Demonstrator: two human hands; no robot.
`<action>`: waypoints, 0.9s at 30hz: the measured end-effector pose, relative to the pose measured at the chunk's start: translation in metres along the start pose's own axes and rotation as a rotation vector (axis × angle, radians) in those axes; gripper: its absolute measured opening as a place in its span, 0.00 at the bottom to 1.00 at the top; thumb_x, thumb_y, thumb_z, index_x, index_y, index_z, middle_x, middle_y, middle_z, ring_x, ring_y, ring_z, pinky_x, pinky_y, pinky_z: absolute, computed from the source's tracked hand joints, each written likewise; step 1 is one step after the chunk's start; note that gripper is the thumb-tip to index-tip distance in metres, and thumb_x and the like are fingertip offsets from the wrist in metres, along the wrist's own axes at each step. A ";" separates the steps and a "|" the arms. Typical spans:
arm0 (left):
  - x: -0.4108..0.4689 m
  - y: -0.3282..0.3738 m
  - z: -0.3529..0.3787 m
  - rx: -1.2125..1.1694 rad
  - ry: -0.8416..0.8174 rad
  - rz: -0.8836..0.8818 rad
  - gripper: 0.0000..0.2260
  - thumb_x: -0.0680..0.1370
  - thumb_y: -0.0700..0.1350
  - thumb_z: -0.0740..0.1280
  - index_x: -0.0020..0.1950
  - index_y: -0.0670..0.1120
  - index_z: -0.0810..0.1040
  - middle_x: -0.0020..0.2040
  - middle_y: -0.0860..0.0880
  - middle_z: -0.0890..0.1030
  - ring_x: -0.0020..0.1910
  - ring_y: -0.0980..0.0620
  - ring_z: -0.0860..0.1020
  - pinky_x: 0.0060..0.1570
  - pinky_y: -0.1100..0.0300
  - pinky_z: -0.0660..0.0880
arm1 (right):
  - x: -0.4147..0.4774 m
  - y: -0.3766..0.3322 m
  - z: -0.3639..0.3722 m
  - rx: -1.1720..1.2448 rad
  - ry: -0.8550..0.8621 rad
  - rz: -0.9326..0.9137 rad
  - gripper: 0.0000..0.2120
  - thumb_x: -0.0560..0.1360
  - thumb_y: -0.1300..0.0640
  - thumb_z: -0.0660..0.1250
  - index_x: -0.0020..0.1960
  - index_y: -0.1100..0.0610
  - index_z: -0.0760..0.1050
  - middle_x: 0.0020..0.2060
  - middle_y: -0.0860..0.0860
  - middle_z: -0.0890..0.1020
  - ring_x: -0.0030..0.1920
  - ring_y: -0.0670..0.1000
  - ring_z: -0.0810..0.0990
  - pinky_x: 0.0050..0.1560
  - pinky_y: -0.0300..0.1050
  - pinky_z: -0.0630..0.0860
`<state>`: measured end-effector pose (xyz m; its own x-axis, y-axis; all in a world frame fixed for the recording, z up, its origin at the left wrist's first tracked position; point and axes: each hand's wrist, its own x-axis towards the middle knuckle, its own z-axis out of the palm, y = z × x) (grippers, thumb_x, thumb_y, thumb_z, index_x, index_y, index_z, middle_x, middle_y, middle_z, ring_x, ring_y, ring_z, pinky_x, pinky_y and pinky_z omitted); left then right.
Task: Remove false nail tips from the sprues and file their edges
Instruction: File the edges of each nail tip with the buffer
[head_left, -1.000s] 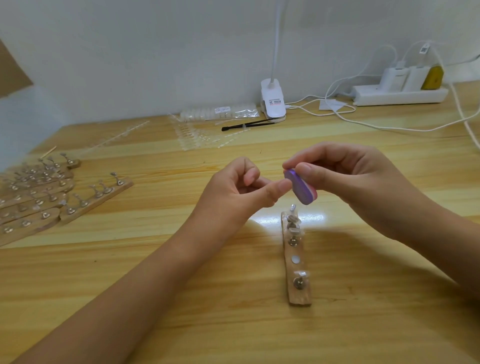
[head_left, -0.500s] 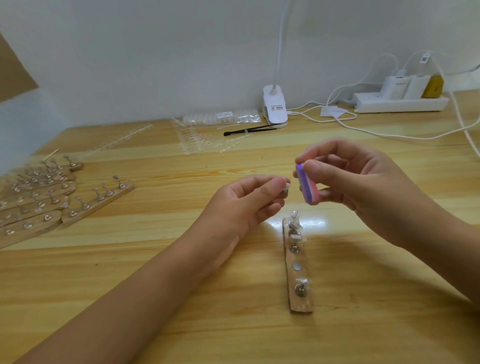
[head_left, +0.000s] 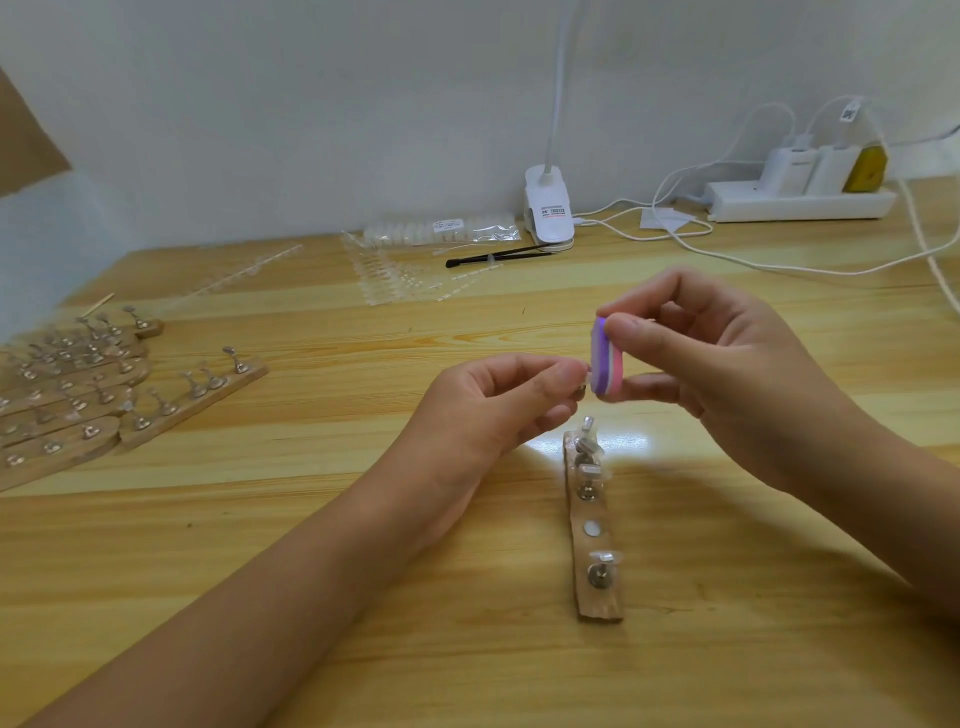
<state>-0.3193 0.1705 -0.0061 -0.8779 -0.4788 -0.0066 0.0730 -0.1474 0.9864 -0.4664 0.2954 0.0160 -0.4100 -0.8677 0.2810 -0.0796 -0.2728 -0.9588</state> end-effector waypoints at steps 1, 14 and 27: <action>-0.001 0.000 0.001 -0.002 -0.010 0.003 0.14 0.69 0.54 0.74 0.49 0.48 0.87 0.43 0.53 0.85 0.41 0.61 0.82 0.49 0.68 0.77 | 0.000 0.000 0.000 -0.002 -0.025 0.008 0.11 0.69 0.54 0.72 0.47 0.59 0.78 0.38 0.48 0.83 0.40 0.47 0.83 0.40 0.40 0.81; -0.001 0.001 0.000 0.028 0.027 0.015 0.12 0.71 0.51 0.76 0.50 0.46 0.87 0.45 0.52 0.86 0.43 0.59 0.82 0.50 0.67 0.77 | -0.001 0.001 0.003 0.003 0.024 -0.045 0.11 0.69 0.55 0.70 0.48 0.60 0.77 0.37 0.46 0.83 0.39 0.45 0.83 0.40 0.39 0.81; -0.001 0.002 0.001 0.045 0.065 0.016 0.17 0.68 0.54 0.76 0.51 0.45 0.86 0.48 0.49 0.86 0.46 0.58 0.83 0.52 0.64 0.77 | -0.002 -0.001 0.002 -0.032 -0.067 -0.032 0.10 0.69 0.56 0.71 0.47 0.60 0.78 0.39 0.48 0.84 0.39 0.46 0.84 0.39 0.38 0.80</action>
<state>-0.3187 0.1718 -0.0043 -0.8440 -0.5363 0.0003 0.0645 -0.1010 0.9928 -0.4642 0.2966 0.0166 -0.3455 -0.8848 0.3126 -0.1211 -0.2883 -0.9499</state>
